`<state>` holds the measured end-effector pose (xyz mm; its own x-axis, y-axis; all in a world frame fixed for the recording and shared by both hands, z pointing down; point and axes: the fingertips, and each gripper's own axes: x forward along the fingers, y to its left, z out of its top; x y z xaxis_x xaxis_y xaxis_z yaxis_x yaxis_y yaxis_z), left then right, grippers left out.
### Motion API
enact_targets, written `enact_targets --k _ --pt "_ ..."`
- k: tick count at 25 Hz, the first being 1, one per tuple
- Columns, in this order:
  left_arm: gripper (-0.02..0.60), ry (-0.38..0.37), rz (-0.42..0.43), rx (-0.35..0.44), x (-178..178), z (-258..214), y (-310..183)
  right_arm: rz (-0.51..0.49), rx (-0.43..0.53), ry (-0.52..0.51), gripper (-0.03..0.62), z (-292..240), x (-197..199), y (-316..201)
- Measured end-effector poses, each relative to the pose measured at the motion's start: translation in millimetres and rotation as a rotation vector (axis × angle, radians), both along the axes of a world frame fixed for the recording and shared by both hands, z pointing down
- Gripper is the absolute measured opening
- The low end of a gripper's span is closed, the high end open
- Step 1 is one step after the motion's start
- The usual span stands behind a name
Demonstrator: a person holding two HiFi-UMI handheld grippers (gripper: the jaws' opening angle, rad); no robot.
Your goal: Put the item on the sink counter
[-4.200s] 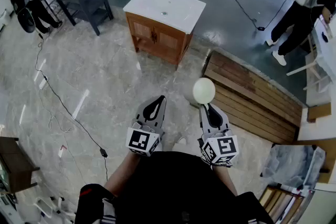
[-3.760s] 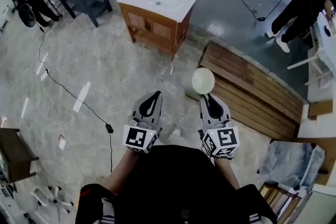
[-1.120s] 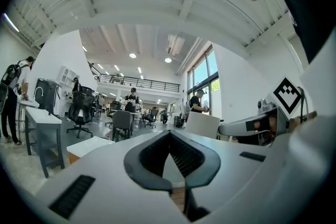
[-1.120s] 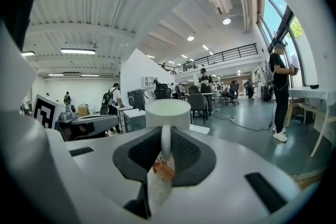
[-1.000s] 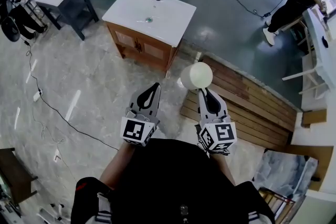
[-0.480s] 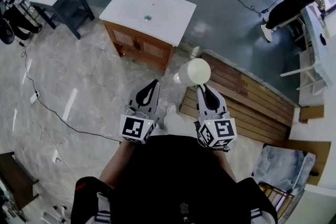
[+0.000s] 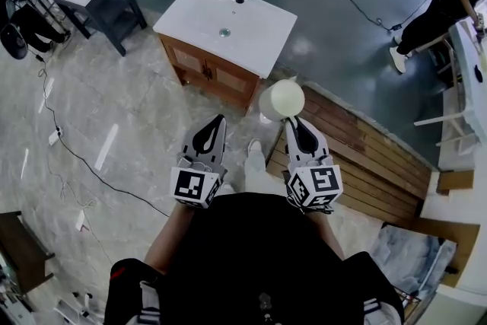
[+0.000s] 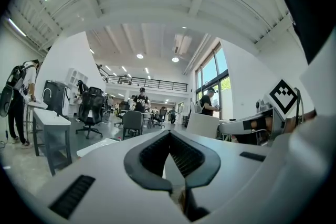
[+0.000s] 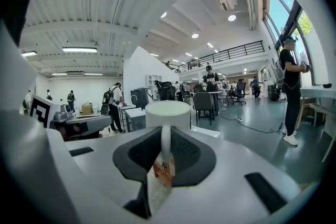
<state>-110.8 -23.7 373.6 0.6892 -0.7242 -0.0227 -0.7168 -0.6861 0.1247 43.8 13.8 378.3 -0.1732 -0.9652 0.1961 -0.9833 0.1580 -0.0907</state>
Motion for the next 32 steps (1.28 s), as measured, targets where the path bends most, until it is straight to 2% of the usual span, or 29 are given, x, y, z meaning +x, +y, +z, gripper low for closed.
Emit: enact_targets --k 4,12,22,32 --pt "0.014 -0.025 -0.001 0.009 16.6 3.6 -27.7 -0.014 -0.013 0.001 0.054 6.2 15.3 -32.6" --pt "0.014 -0.023 -0.036 -0.001 64.7 -1.5 -86.5 -0.053 -0.054 0.025 0.054 24.7 63.6 -98.4" --pt "0.014 -0.047 -0.104 0.015 126.9 -4.4 -147.3 -0.157 -0.096 0.068 0.054 51.9 117.6 -172.4" --pt "0.014 -0.042 -0.241 0.03 140.3 -9.1 -197.9 -0.328 -0.127 0.107 0.054 82.4 116.9 -239.7"
